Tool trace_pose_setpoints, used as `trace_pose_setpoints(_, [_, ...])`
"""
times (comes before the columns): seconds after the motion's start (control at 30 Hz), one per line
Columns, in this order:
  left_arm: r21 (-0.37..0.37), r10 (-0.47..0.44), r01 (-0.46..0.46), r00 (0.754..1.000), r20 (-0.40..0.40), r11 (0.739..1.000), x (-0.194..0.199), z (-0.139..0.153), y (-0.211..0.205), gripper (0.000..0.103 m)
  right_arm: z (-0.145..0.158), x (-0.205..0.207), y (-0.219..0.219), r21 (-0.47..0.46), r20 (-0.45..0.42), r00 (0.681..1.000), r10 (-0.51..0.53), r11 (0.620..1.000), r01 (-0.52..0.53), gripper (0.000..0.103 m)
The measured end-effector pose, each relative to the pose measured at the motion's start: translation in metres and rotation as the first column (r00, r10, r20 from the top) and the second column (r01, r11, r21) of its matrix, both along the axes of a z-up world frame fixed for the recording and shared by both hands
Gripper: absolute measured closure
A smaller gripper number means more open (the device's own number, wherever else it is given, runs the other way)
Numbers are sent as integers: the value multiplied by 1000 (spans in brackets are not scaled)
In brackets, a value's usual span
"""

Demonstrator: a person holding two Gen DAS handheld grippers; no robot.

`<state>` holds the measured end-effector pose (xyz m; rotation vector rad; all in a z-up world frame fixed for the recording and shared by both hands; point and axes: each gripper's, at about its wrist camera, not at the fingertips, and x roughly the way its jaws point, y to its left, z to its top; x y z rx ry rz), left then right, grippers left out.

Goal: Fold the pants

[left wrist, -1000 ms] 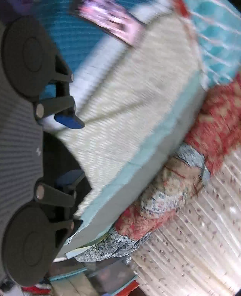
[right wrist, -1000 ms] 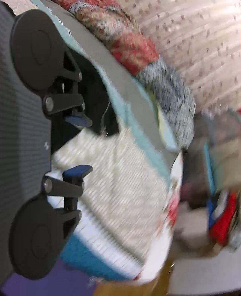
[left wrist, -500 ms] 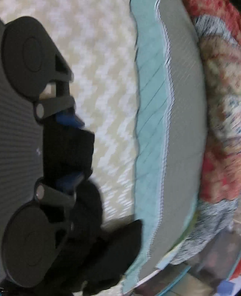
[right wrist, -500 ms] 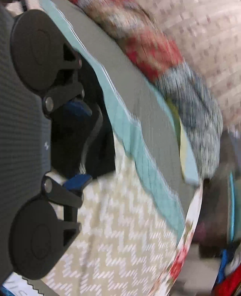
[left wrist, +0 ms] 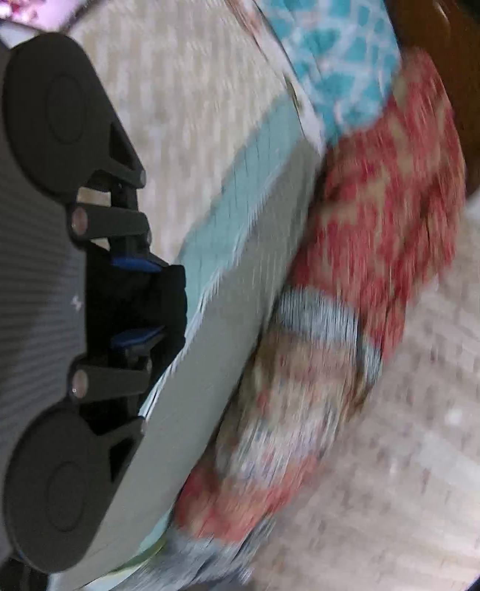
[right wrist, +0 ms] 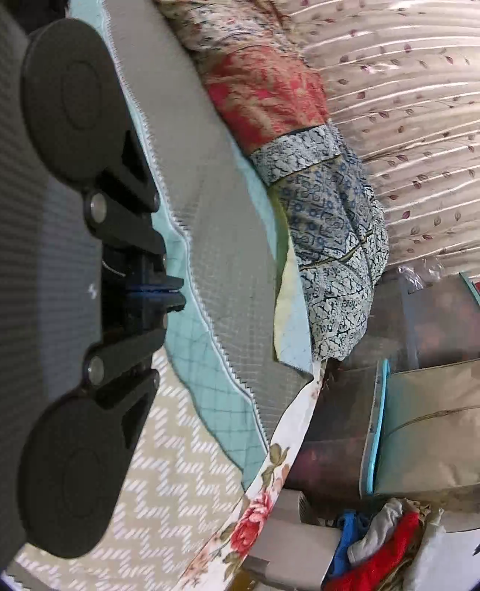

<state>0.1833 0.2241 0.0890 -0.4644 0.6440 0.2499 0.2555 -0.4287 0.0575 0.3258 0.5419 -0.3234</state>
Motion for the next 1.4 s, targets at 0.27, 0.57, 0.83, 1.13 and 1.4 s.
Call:
trace_pose_setpoints(0.27, [79,58,-45,983,-175,996,17,-61,-11,72,-59,34,-19,86,-227,974,1,996,19,34])
trace_pose_setpoints(0.57, [46,64,-61,997,-44,997,14,-14,-1,73,-37,35,-17,-71,-175,984,16,997,-29,101])
trace_pose_setpoints(0.83, [-36,127,-126,992,5,991,9,-9,22,73,34,23,-97,-75,11,989,-149,986,149,93])
trace_pose_setpoints(1.13, [32,110,-110,994,-18,993,14,-11,12,73,-65,49,-61,-35,-241,967,84,995,-95,33])
trace_pose_setpoints(1.4, [29,128,-128,992,-5,991,16,-11,13,73,-9,44,-63,-153,-103,994,46,986,-62,97])
